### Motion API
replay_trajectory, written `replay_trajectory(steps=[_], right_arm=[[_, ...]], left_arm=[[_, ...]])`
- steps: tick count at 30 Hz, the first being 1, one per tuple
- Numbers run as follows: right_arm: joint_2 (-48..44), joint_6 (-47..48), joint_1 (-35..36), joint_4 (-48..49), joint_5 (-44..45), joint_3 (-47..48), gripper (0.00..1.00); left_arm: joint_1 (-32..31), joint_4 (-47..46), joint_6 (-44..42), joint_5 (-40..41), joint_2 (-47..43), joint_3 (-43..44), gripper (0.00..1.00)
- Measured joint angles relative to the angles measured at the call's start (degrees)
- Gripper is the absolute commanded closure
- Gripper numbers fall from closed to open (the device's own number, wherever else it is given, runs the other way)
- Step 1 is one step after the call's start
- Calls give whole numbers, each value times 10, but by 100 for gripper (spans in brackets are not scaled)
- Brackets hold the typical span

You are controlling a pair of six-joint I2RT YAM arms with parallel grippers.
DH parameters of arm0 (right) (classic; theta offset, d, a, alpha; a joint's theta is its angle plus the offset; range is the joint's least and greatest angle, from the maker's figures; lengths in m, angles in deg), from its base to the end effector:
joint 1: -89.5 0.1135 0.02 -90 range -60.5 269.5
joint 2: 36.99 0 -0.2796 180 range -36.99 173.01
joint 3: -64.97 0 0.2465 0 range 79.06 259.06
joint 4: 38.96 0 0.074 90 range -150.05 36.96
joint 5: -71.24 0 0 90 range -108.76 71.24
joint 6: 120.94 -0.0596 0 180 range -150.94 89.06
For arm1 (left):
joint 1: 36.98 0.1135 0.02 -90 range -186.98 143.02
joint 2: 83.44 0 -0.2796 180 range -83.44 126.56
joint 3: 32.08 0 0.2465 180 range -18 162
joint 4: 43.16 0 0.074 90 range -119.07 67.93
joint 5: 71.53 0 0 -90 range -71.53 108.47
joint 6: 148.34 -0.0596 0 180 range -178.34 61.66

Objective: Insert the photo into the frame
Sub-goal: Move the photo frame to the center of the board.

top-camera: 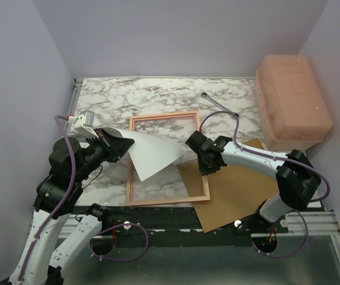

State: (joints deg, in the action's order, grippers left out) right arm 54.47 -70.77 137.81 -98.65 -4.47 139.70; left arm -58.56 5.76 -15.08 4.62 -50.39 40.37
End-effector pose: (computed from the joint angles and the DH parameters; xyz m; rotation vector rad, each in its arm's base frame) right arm 0.2066 0.2099 0.1940 -0.1653 2.7946 -0.0203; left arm 0.0935 -0.0523 0.4006 -0.1602 1.8418 -1.0229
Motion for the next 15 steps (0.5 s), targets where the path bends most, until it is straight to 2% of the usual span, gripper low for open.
replay_trajectory(steps=[3, 6, 7, 9, 12, 15], right_arm=[[-17, 0, 0, 5, 1, -26, 88], [-19, 0, 0, 12, 2, -37, 68], [-19, 0, 0, 15, 2, -38, 65], [-19, 6, 0, 16, 5, -38, 53], [-19, 10, 0, 20, 5, -38, 41], [-19, 13, 0, 23, 4, -39, 33]], left_arm=[[0, 0, 0, -3, 0, 0, 100], [0, 0, -1, -4, 0, 0, 100], [0, 1, -1, -4, 0, 0, 100], [0, 3, -2, -5, 0, 0, 100], [0, 14, -2, -5, 5, 7, 100], [0, 18, -4, -6, 15, 17, 100]])
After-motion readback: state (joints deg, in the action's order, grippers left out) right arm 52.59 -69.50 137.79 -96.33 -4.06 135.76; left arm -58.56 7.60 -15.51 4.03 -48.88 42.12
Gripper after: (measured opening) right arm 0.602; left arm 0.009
